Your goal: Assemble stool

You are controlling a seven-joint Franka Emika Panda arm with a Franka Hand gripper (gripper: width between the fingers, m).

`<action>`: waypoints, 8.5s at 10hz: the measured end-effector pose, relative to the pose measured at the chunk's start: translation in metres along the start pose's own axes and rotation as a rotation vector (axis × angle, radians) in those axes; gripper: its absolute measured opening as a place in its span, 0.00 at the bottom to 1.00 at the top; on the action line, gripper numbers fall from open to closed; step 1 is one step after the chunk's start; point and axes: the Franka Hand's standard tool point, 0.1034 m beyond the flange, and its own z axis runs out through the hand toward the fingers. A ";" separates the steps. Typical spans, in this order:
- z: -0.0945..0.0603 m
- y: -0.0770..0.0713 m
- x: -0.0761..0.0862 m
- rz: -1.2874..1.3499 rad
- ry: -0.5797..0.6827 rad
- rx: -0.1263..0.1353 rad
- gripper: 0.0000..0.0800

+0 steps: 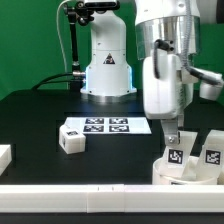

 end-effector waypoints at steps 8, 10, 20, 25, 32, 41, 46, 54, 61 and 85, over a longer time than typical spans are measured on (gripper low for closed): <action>-0.011 -0.005 -0.014 0.045 -0.040 -0.033 0.79; -0.010 -0.005 -0.013 -0.072 -0.041 -0.031 0.81; -0.010 -0.008 -0.006 -1.298 -0.009 -0.044 0.81; -0.010 -0.009 -0.006 -1.680 0.015 -0.059 0.81; -0.011 -0.008 -0.010 -2.394 -0.001 -0.089 0.81; -0.016 -0.008 -0.011 -3.100 0.018 -0.226 0.81; 0.000 -0.003 0.000 -3.199 0.012 -0.322 0.81; 0.008 -0.014 0.013 -3.168 0.037 -0.322 0.43; 0.008 -0.014 0.013 -2.747 0.091 -0.271 0.43; 0.012 0.000 0.010 -0.803 0.101 -0.054 0.66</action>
Offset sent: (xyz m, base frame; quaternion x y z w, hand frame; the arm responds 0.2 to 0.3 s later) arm 0.0000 0.0000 0.0000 0.0000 0.0000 0.1938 0.9810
